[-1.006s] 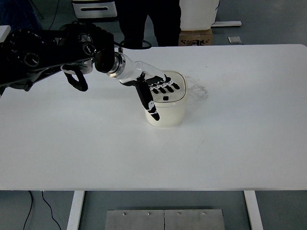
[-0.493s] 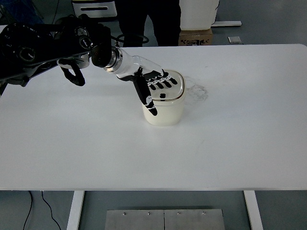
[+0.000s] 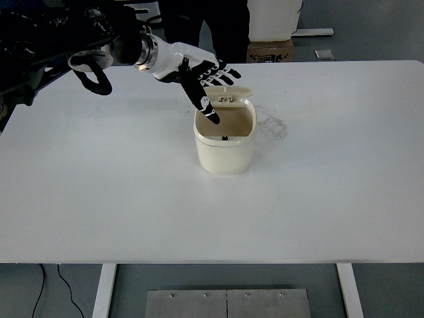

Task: Open trash can

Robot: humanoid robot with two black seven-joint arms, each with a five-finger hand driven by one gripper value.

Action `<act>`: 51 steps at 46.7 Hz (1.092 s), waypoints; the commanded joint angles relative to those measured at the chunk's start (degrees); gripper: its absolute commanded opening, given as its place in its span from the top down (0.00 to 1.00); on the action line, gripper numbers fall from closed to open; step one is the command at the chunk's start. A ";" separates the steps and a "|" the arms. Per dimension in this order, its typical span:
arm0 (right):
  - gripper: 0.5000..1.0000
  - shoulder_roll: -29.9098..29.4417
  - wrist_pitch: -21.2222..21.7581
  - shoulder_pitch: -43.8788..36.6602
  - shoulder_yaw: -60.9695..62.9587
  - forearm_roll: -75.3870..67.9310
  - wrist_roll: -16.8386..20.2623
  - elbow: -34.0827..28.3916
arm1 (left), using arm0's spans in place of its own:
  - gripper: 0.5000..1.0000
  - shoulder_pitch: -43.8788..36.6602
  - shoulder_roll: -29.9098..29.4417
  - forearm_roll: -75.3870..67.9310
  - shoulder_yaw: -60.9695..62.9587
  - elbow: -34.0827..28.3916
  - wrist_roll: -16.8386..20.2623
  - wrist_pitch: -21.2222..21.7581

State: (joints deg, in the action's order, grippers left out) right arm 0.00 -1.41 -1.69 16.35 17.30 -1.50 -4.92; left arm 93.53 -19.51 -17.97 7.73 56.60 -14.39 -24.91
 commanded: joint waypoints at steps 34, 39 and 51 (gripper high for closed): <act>0.02 0.00 0.00 0.02 0.00 0.01 0.01 0.00 | 0.00 -22.77 -6.07 8.30 -29.07 -14.58 0.86 8.30; 0.02 0.00 0.00 0.02 0.00 0.01 0.01 0.00 | 0.00 -26.19 -6.16 8.30 -33.73 -16.69 2.87 8.30; 0.02 0.00 0.00 0.02 0.00 0.01 0.01 0.00 | 0.00 -33.67 -6.51 10.49 -40.16 -22.23 12.10 8.30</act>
State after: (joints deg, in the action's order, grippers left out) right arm 0.00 -1.41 -1.69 16.35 17.30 -1.50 -4.92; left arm 61.58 -25.84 -9.00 -31.34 35.67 -4.10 -16.60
